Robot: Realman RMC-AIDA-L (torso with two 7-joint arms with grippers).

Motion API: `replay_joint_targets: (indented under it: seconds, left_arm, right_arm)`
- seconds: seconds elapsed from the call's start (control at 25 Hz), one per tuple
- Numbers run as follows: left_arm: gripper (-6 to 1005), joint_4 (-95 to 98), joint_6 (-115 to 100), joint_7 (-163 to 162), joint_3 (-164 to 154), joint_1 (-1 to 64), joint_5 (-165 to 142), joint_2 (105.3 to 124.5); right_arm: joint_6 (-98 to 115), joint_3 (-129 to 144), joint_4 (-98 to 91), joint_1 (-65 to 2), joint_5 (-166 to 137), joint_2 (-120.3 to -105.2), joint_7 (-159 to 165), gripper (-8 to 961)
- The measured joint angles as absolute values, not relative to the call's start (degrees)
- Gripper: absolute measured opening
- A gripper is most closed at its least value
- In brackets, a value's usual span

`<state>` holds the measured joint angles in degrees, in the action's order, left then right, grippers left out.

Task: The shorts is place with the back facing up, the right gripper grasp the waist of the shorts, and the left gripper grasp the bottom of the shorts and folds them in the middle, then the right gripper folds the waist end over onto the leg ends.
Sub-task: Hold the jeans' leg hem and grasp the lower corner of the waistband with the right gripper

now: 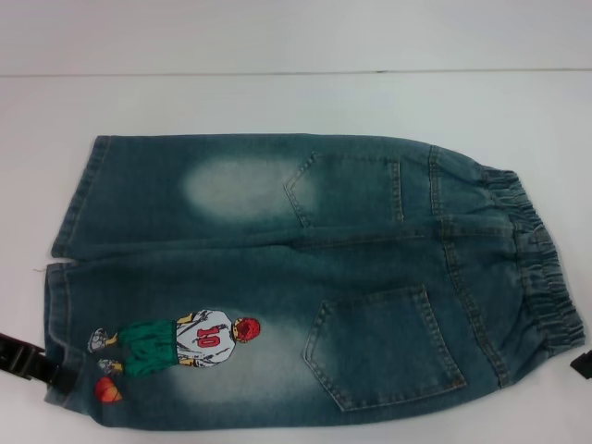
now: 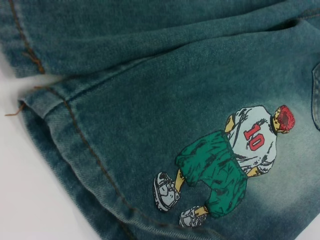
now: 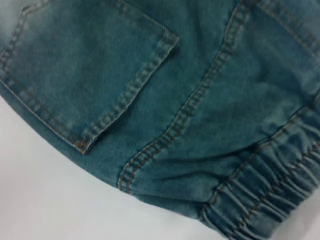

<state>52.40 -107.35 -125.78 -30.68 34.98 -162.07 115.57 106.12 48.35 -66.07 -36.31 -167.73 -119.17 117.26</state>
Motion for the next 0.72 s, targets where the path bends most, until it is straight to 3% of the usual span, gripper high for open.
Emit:
replay_joint_targets:
  seconds: [0.72]
  left_arm:
    - [25, 52.2, -106.9, -126.4, -30.8, 35.1, -162.1, 115.75]
  right_arm:
    - [103.8, 48.4, -64.7, -35.2, -160.6, -119.46, 110.4, 800]
